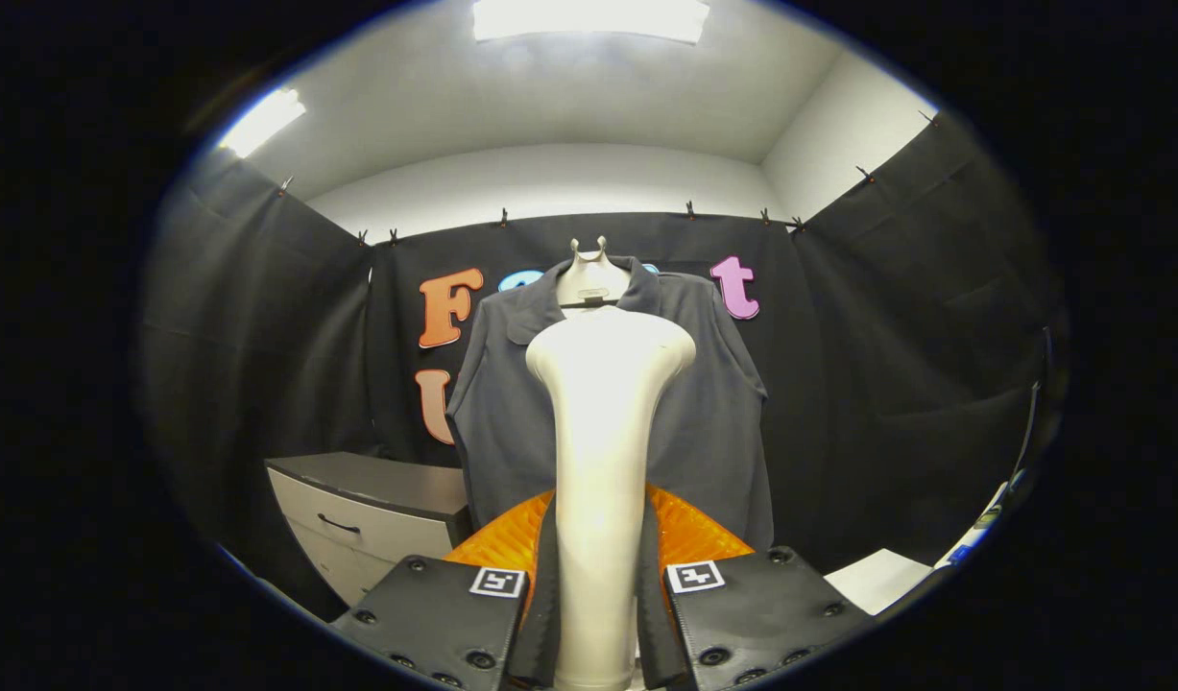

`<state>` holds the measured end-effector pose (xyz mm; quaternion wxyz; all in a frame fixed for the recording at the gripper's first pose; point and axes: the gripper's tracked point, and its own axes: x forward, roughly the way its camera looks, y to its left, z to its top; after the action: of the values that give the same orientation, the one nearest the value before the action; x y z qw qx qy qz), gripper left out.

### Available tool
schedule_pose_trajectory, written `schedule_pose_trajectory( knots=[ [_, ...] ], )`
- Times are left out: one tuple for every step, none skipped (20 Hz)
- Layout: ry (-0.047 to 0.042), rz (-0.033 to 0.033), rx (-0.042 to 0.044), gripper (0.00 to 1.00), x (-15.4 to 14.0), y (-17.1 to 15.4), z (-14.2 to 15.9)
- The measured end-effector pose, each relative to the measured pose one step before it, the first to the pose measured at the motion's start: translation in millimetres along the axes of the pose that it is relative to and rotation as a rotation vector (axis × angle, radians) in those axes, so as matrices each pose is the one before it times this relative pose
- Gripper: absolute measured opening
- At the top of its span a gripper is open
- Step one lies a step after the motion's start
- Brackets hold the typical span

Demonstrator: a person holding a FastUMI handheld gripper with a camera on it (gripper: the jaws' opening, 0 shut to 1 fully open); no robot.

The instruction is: Iron the clothes twice with a garment steamer, once on the left side and once on the right side.

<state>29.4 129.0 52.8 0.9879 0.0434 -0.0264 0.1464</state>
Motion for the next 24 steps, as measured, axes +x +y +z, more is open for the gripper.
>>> schedule_pose_trajectory(
  knots=[
    [-0.00121,0.00672,0.00272,0.40,-0.53,3.32,1.89],
    [-0.00168,0.00730,0.00415,0.40,-0.99,2.22,1.43],
    [-0.00242,0.00499,0.00232,0.40,-1.50,2.58,2.53],
    [-0.00187,0.00210,-0.00026,0.40,0.14,1.38,2.11],
    [-0.00362,0.00137,0.00062,0.40,-0.93,0.50,0.49],
    [-0.00280,0.00202,0.00242,0.40,0.36,0.44,1.30],
    [-0.00173,0.00255,0.00357,0.40,1.32,1.37,2.19],
    [-0.00175,0.00292,0.00414,0.40,0.46,1.28,1.01],
    [-0.00310,0.00174,0.00396,0.40,-0.04,0.84,1.05],
    [-0.00326,-0.00110,0.00228,0.40,-1.05,-0.84,-0.25],
    [-0.00135,-0.00006,-0.00041,0.40,1.26,-0.08,-0.12],
    [-0.00019,0.00176,0.00126,0.40,0.45,0.89,-0.24],
    [0.00070,0.00258,0.00288,0.40,0.31,1.25,-0.06],
    [0.00233,0.00381,0.00175,0.40,1.34,-0.09,-1.48],
    [0.00182,0.00262,0.00163,0.40,0.42,0.91,-1.16],
    [0.00092,-0.00019,0.00009,0.40,-0.71,-0.15,-0.23],
    [0.00143,-0.00458,-0.00325,0.40,-0.43,-1.42,-0.91],
    [0.00135,-0.00373,-0.00682,0.40,-0.22,-0.74,-0.61],
    [-0.00013,0.00028,-0.00222,0.40,0.50,-0.26,0.84],
    [0.00018,0.00056,0.00103,0.40,0.91,1.11,-0.13],
    [0.00023,-0.00054,0.00214,0.40,0.98,0.19,0.47],
    [0.00101,0.00069,0.00182,0.40,0.14,-1.07,-1.24],
    [0.00078,0.00008,-0.00001,0.40,-0.27,-0.52,-0.09],
    [0.00043,-0.00197,-0.00197,0.40,0.90,-0.15,-0.65]
  ],
)
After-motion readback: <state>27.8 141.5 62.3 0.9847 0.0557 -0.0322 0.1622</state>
